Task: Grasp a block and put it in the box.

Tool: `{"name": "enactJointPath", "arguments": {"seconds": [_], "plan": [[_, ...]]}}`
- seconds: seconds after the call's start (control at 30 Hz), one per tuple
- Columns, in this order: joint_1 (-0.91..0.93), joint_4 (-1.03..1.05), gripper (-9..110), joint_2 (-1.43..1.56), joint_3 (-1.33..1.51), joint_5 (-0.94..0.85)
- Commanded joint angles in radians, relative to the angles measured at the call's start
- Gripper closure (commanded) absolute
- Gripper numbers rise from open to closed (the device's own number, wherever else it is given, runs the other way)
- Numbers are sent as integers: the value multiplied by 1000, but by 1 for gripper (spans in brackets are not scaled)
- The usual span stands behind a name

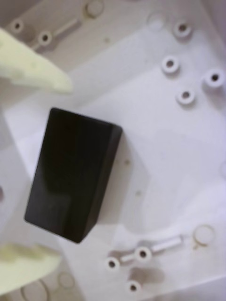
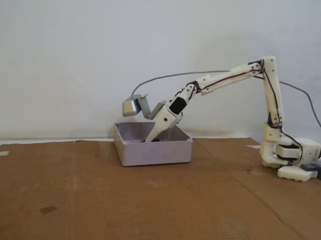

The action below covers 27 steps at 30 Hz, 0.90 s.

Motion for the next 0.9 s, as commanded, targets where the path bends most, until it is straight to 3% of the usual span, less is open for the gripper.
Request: {"name": "enactJointPath", "arguments": {"seconds": [0.0,0.2,0.4,0.87], "plan": [[-6,-40,63,61,-66,-9],[-8,-34,62,61,-120,-9],[-9,-34,52,97,-118,-9],[-32,-32,65,209,-124,-11]]}}
